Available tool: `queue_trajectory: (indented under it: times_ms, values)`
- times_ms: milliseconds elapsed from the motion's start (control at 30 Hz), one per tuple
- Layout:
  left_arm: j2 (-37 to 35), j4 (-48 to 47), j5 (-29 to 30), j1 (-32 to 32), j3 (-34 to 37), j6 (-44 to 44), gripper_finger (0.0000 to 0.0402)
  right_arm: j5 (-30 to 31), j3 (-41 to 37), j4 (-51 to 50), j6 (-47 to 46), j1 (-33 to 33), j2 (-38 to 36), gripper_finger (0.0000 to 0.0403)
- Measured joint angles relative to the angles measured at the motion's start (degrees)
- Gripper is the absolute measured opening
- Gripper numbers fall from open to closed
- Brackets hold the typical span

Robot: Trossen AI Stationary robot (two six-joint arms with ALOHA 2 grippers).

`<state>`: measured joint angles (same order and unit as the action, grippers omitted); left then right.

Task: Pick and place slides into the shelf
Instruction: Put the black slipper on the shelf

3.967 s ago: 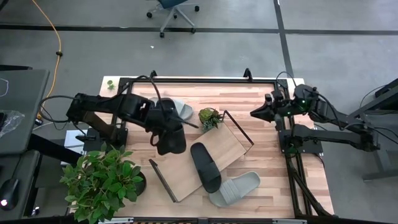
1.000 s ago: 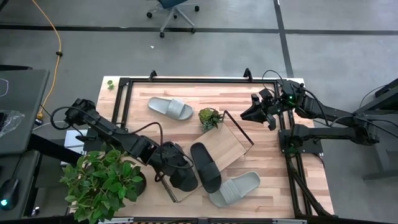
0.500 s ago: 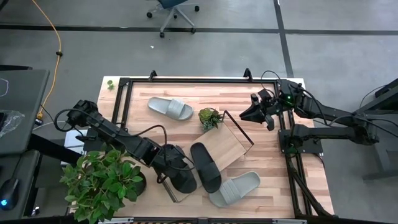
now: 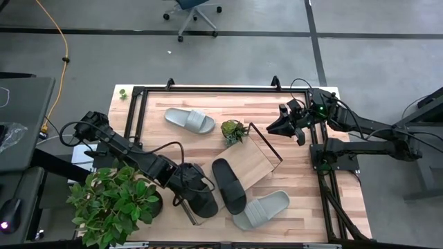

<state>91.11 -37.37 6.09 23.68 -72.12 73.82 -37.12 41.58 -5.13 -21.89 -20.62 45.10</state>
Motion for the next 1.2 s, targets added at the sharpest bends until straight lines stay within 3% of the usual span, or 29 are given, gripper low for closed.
queue_trajectory:
  times_ms: [1200]
  values:
    - [1.0,0.0,-2.6,0.0,0.0,0.2,0.0005,-0.4,0.0,-0.2,-0.1,0.0,0.0,0.0067]
